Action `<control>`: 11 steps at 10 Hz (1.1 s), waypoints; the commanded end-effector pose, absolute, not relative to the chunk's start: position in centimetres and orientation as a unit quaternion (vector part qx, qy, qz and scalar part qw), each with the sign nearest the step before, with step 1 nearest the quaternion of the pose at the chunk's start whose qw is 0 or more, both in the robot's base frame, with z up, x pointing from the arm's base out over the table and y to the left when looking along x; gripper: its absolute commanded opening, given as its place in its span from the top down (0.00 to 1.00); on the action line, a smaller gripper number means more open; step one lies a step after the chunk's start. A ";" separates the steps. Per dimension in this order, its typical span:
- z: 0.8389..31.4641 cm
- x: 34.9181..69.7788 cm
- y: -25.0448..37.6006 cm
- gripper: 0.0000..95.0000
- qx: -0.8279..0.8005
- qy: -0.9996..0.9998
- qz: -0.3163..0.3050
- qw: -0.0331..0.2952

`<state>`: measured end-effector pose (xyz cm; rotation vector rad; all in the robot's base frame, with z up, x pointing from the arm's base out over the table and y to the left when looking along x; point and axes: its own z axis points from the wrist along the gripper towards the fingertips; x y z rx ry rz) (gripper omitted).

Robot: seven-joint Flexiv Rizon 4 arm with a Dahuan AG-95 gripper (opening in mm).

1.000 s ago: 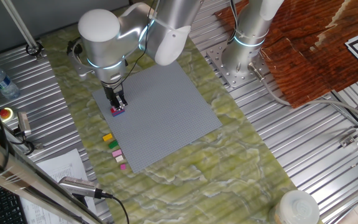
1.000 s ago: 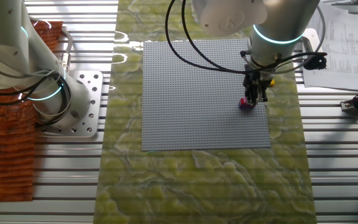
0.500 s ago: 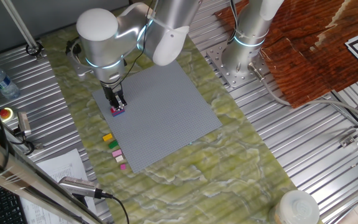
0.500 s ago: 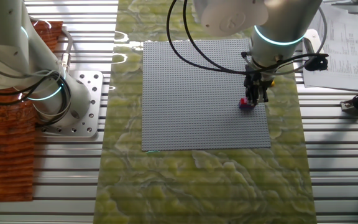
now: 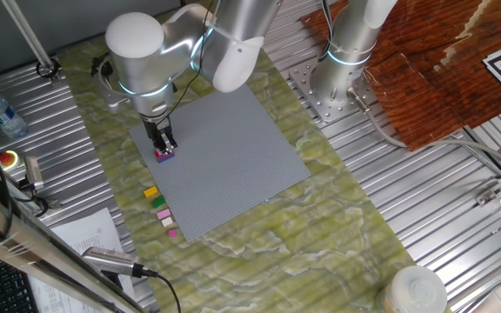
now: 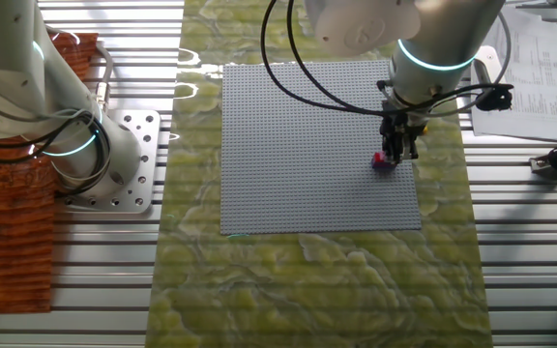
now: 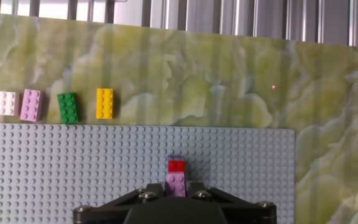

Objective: Stack small Lego blocks one on top of the other

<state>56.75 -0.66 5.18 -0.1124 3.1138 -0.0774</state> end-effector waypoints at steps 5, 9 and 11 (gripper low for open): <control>4.1 56.7 -0.6 1.00 -0.038 0.999 -0.015 0.011; 3.6 56.7 -0.3 1.00 -0.037 0.999 -0.018 0.011; 3.5 56.7 -0.3 1.00 -0.039 0.999 -0.028 0.007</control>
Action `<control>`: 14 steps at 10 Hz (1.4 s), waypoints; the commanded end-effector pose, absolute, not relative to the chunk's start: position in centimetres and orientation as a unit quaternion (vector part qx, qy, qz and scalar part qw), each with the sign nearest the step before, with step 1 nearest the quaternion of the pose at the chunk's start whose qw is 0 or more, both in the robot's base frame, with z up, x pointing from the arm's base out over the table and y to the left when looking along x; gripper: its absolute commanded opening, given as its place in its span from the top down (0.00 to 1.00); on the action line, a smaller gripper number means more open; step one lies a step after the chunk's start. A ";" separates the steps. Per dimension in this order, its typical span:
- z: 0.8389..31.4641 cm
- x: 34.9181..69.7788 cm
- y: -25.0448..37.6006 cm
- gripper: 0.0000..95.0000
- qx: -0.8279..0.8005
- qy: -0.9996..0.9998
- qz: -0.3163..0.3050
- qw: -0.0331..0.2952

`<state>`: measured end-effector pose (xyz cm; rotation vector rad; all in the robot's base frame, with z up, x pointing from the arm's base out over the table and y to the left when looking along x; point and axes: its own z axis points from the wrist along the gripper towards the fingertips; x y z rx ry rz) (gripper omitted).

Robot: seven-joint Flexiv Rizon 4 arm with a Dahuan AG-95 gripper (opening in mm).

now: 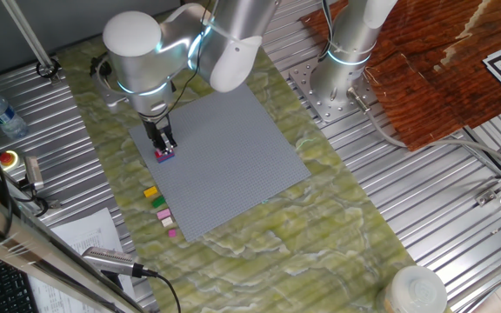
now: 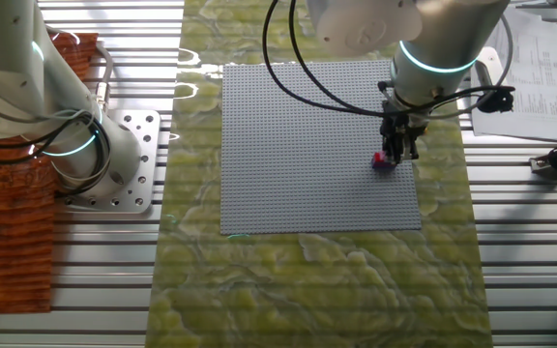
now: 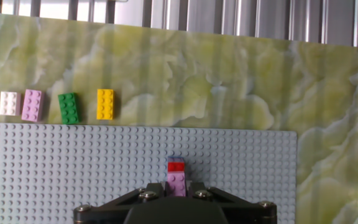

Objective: Stack small Lego blocks one on top of the other

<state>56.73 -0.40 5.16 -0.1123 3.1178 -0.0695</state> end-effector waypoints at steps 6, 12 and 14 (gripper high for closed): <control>3.2 56.1 -0.5 1.00 -0.042 0.999 -0.031 0.007; 2.4 56.4 -0.6 1.00 -0.038 0.999 -0.031 0.006; 1.8 56.6 -0.6 1.00 -0.036 0.999 -0.031 0.003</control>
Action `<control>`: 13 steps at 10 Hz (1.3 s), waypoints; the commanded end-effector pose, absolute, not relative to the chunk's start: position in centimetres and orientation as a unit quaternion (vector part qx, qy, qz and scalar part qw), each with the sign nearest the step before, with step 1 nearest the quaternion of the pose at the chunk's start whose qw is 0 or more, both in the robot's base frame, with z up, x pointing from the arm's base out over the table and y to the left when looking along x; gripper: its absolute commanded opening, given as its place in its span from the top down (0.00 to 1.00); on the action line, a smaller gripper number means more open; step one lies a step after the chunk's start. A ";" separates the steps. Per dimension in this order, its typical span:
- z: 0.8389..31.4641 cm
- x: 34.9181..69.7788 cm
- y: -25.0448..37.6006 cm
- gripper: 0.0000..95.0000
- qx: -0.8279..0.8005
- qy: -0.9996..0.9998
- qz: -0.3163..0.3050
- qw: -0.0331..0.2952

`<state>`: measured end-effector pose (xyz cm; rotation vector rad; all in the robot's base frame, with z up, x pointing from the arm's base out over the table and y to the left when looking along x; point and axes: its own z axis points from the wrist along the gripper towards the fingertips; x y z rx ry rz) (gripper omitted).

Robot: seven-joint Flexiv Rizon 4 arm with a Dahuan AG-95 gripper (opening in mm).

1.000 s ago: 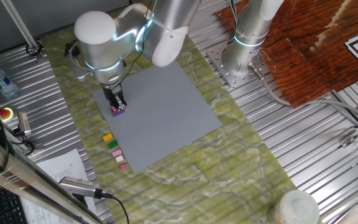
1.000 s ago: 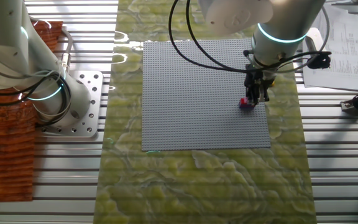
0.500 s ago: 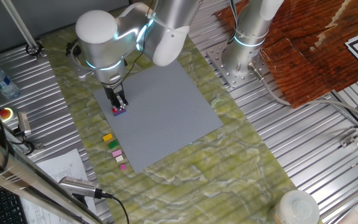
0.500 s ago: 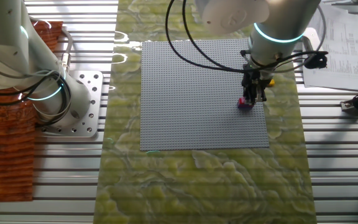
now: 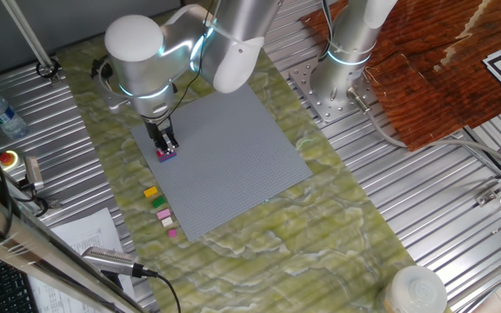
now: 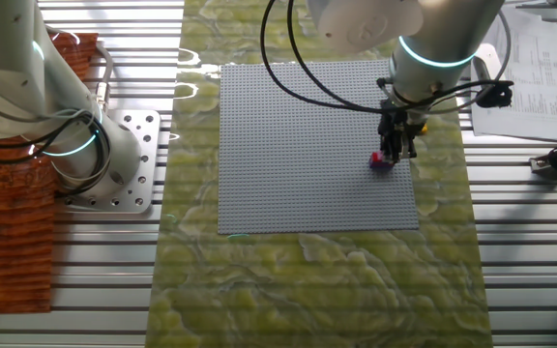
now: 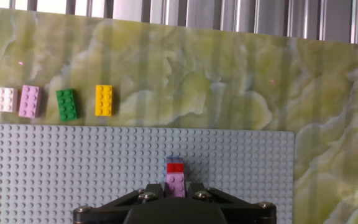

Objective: Stack small Lego blocks one on top of the other

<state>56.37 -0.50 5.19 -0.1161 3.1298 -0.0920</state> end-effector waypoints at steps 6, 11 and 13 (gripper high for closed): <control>1.1 56.7 -0.7 1.00 -0.032 0.999 -0.037 0.001; 1.1 56.7 -0.7 1.00 -0.025 0.999 -0.028 0.004; 1.1 56.7 -0.7 1.00 -0.027 0.999 -0.026 0.011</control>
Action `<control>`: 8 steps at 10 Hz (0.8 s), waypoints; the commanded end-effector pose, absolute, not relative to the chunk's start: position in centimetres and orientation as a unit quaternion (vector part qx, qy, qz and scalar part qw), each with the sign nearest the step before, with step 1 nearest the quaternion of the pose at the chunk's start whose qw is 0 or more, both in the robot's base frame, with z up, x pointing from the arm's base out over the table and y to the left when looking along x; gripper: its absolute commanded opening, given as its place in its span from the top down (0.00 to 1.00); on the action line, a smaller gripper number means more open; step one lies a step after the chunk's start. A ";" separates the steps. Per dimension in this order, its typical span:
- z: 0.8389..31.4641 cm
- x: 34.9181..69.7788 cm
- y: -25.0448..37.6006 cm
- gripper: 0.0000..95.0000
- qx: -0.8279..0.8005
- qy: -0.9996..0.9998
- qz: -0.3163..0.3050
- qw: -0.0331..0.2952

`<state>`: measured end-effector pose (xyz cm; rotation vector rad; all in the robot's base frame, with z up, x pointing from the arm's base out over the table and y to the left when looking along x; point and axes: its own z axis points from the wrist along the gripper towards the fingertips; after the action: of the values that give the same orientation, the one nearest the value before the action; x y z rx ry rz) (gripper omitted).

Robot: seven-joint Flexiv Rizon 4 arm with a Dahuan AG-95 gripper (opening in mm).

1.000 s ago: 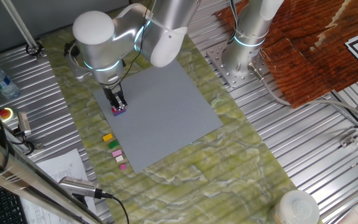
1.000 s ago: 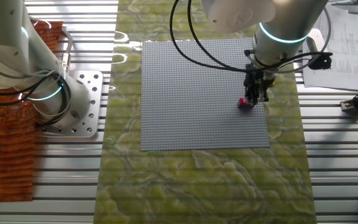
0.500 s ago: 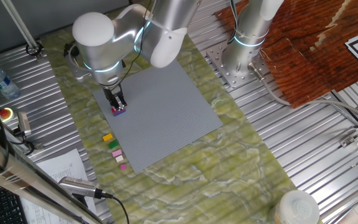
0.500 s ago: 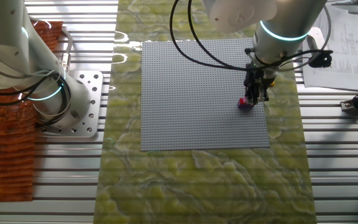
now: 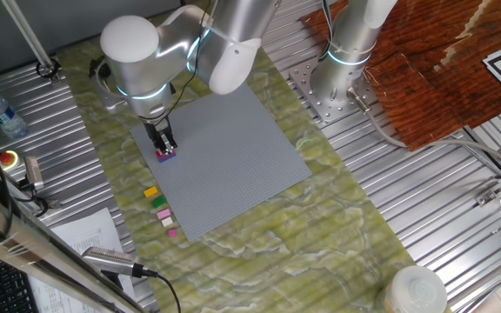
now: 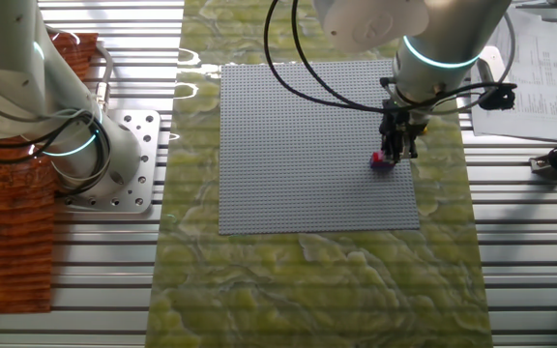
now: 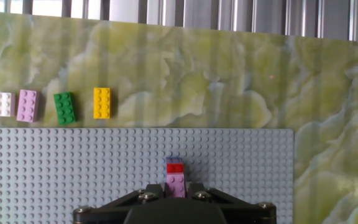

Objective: Stack small Lego blocks one on top of the other

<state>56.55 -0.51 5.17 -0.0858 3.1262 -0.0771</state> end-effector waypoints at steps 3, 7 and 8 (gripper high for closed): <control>1.3 56.6 -0.7 1.00 -0.033 0.999 -0.026 0.023; 0.0 57.0 -1.0 1.00 -0.030 0.999 -0.026 0.028; -0.3 57.1 -1.1 1.00 -0.030 0.999 -0.027 0.028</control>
<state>56.92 -0.89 5.17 -0.0915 3.0841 -0.0833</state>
